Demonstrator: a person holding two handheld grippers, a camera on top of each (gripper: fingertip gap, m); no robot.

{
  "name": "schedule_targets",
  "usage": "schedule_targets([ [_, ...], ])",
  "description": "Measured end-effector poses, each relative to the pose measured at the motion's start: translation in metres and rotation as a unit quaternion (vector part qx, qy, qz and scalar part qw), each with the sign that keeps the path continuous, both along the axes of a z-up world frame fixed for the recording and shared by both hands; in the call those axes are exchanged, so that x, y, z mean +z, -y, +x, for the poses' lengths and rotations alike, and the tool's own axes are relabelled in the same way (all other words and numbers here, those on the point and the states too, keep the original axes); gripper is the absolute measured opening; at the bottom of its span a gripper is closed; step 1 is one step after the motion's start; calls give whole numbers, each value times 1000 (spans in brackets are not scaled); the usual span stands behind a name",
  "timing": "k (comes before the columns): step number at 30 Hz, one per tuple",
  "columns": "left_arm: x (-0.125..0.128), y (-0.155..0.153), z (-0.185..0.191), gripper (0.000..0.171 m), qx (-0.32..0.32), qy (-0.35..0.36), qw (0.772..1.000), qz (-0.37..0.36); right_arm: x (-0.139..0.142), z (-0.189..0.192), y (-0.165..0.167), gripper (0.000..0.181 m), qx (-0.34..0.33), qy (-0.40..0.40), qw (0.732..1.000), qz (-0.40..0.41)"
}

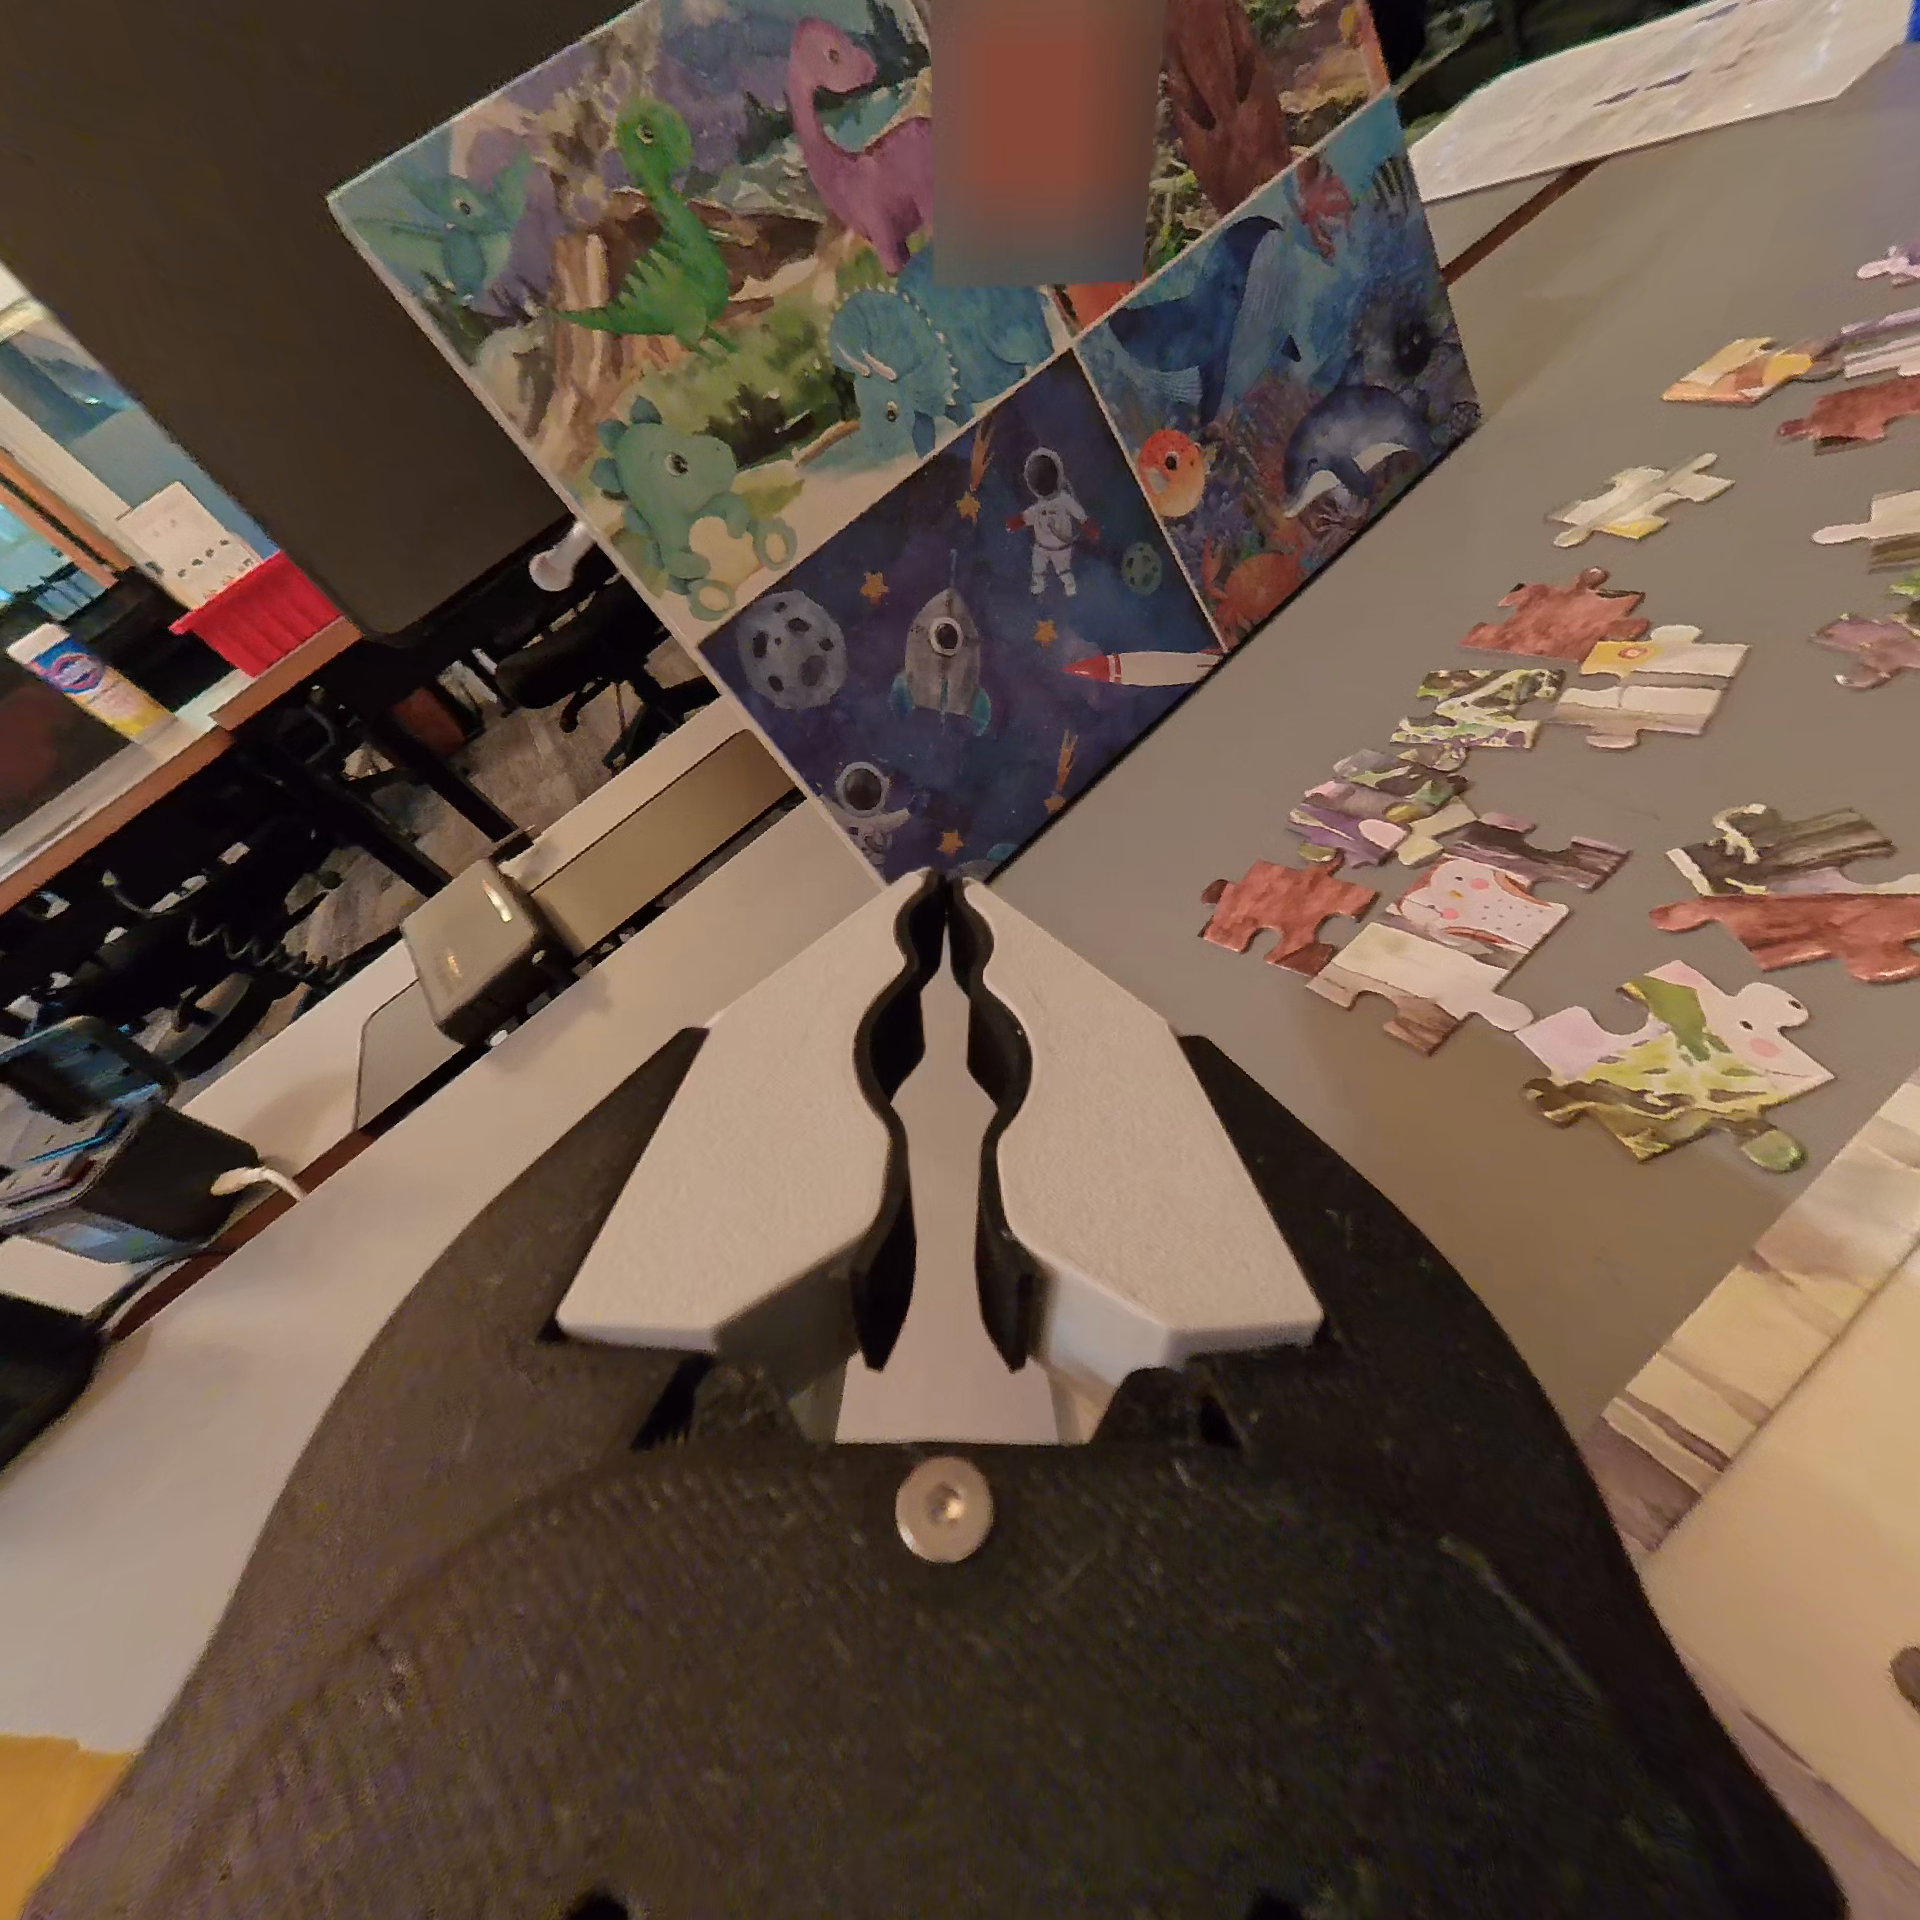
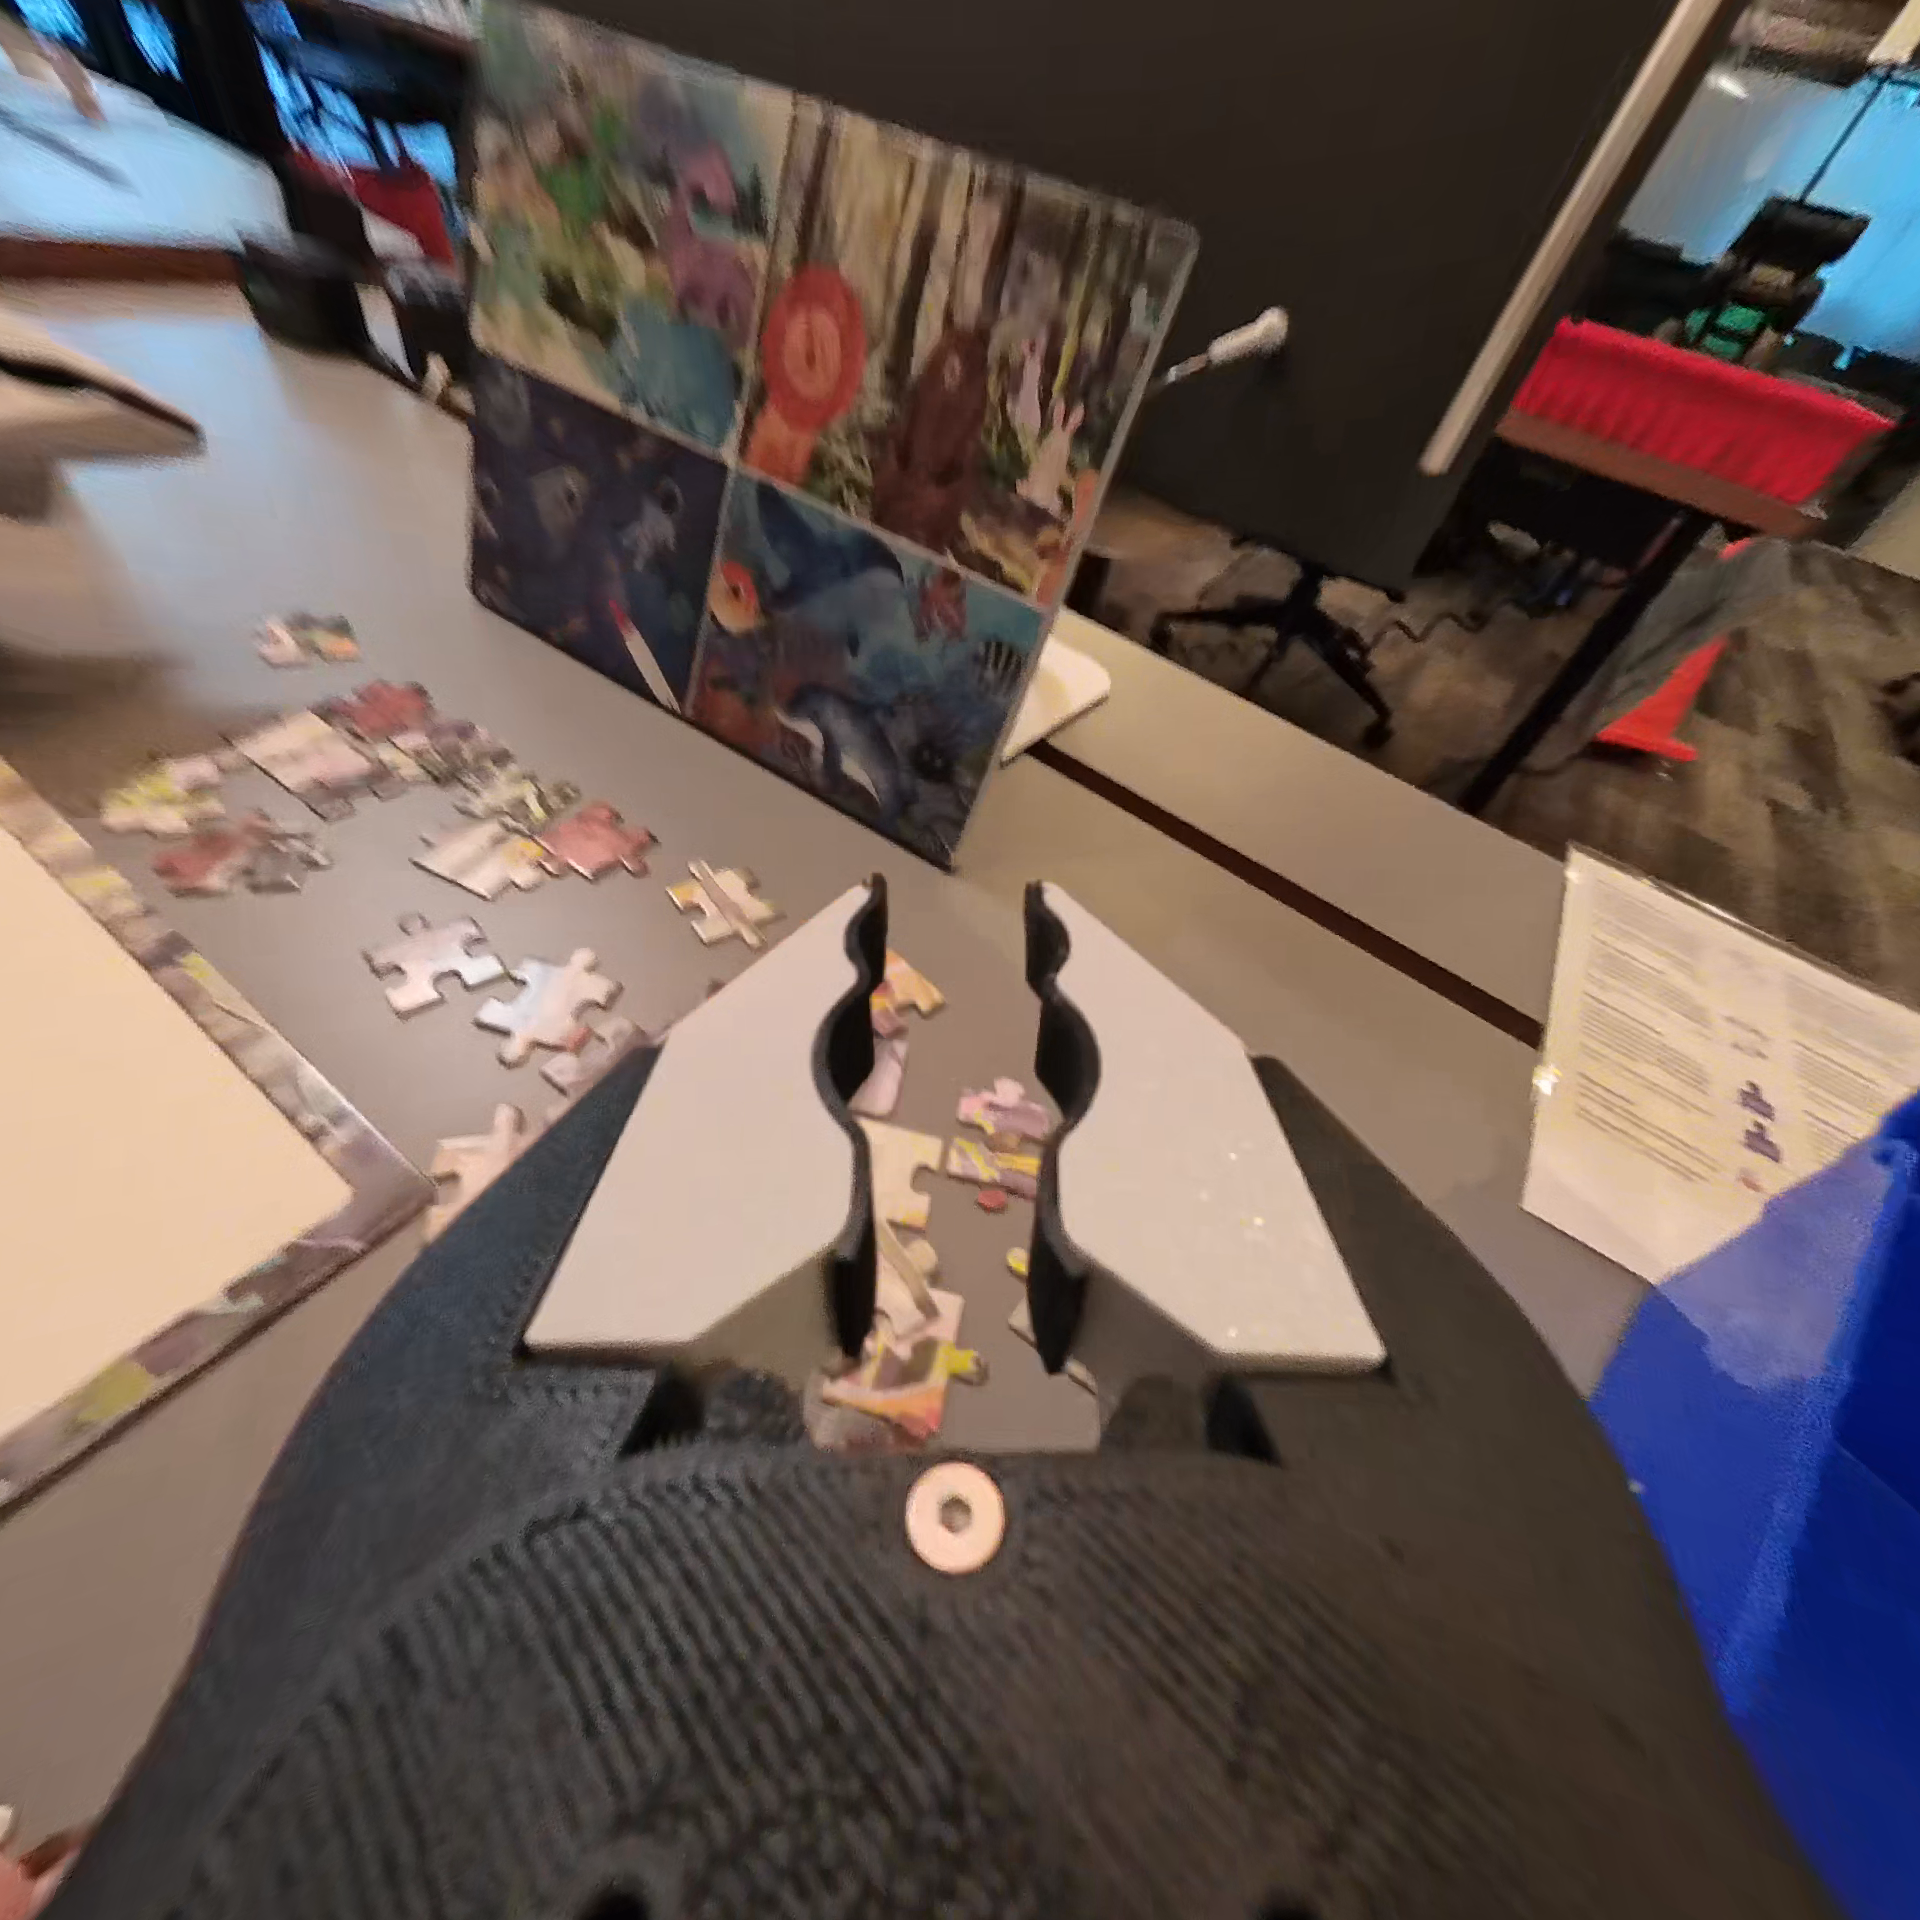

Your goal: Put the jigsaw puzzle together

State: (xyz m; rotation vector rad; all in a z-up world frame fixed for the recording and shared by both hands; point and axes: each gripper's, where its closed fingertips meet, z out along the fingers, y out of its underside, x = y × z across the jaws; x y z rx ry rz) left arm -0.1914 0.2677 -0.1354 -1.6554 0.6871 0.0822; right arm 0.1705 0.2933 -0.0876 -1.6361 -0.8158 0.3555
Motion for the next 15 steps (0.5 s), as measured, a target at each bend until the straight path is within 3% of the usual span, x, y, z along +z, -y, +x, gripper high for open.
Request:
schedule_targets([
  [3,11,-1,-7,0,21,11,999,31,16,5,2,24,0,-45,999,14],
  [9,23,-2,-21,0,54,32,995,75,13,15,-3,21,-38,-23,999,15],
  [11,22,-3,-23,0,69,26,994,85,-1,16,-5,26,-48,2,999,-19],
  [15,22,-1,-20,0,76,13,992,103,-56,13,5,43,-32,59,983,-170],
])
